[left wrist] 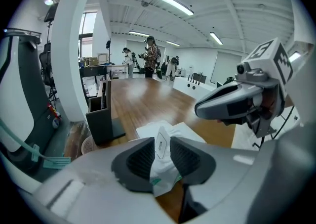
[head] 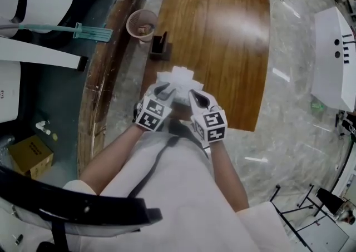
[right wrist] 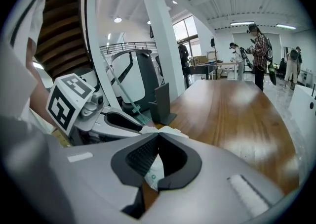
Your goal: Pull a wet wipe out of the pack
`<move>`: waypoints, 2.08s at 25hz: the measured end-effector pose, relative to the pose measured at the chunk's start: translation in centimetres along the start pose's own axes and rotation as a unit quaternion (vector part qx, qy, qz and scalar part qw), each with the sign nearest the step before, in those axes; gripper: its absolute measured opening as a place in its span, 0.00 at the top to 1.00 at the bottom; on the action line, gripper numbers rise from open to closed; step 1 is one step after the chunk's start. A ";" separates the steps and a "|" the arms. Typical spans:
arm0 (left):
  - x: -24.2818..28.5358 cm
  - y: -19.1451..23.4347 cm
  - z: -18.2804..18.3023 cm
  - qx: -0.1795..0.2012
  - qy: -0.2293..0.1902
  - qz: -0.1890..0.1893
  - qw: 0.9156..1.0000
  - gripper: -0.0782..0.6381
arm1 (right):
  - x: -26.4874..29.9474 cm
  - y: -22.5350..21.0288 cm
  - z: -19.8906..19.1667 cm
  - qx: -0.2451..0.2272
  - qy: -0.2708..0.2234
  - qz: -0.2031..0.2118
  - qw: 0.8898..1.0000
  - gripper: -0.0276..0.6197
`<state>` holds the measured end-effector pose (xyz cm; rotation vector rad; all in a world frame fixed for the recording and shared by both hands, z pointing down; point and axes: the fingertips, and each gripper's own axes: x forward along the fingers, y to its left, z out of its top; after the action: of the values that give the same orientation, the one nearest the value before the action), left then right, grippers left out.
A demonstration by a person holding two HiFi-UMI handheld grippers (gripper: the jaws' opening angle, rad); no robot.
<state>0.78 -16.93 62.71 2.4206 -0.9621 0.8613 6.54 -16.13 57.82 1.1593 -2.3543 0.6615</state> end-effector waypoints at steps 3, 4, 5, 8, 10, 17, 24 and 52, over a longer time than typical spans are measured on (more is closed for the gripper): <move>0.1 0.0 -0.1 -0.007 0.007 -0.003 1.000 0.80 | -0.2 -0.1 -0.3 0.002 0.003 0.001 1.000 0.95; 0.1 0.0 -0.2 -0.011 0.008 -0.002 1.000 0.81 | -0.2 0.0 -0.4 0.003 0.003 0.001 1.000 0.95; 0.0 0.2 -0.1 -0.015 0.007 0.000 1.000 0.84 | -0.2 0.0 -0.4 0.003 0.003 0.001 1.000 0.95; -0.5 0.8 0.2 -0.030 0.002 0.005 1.000 0.88 | 0.1 0.4 -0.5 -0.002 0.006 0.002 1.000 0.95; -0.6 1.2 0.0 -0.055 -0.001 0.005 0.998 0.88 | 0.4 0.8 -0.7 -0.010 0.012 0.006 1.000 0.95; -0.9 2.2 -0.8 -0.116 -0.002 0.002 0.993 0.88 | 3.1 2.2 -1.7 -0.066 0.050 0.020 0.996 0.95; -0.6 2.4 -2.0 -0.138 0.000 -0.013 0.990 0.88 | 4.8 2.2 -2.7 -0.086 0.091 0.010 0.992 0.87; -0.6 2.5 -2.5 -0.166 -0.007 -0.046 0.985 0.88 | 6.3 1.8 -3.2 -0.067 0.142 0.008 0.988 0.94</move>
<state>-2.36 -16.94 64.49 2.1685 -0.9102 0.5994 2.07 -17.15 63.52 0.9231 -2.1339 0.6191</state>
